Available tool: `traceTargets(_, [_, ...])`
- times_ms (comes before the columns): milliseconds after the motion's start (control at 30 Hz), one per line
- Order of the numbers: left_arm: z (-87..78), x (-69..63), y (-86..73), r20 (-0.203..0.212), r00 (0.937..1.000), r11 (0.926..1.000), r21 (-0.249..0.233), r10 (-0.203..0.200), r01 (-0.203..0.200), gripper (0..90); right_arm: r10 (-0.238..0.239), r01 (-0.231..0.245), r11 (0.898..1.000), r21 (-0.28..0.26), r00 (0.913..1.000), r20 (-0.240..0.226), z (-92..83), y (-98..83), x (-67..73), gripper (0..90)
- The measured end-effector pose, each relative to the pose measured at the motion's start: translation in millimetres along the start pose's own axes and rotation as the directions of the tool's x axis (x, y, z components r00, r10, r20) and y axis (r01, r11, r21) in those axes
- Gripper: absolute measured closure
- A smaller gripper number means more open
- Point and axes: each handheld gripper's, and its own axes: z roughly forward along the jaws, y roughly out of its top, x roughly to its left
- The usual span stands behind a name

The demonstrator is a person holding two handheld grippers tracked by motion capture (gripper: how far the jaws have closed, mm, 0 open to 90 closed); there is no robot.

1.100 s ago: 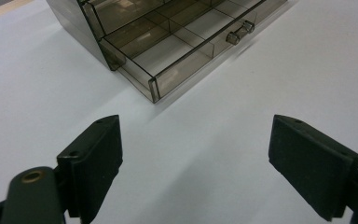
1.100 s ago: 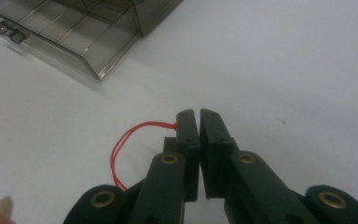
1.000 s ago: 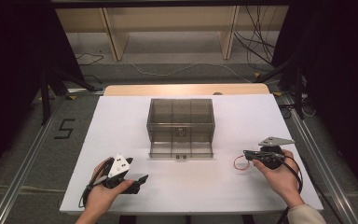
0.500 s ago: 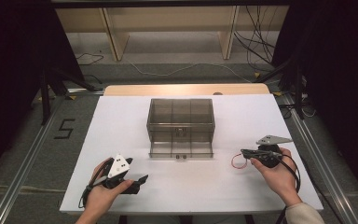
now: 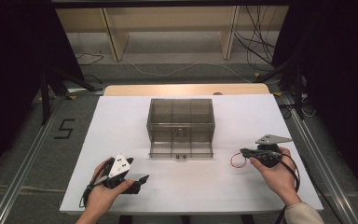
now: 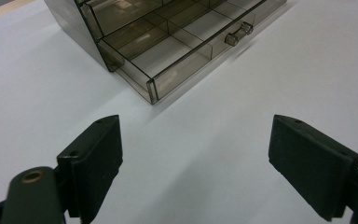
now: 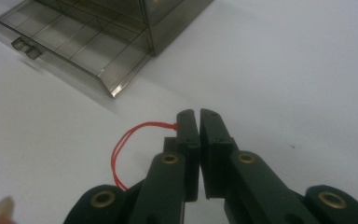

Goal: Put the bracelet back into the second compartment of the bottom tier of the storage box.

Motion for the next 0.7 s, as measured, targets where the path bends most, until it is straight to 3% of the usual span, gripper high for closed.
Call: traceTargets(700, [1.6, 0.2, 0.1, 0.001, 1.0000, 1.0000, 0.002, 0.000, 0.000, 17.3, -0.027, 0.026, 1.000, -0.009, 0.9995, -0.017, 5.5, 8.3, 11.0, 87.6])
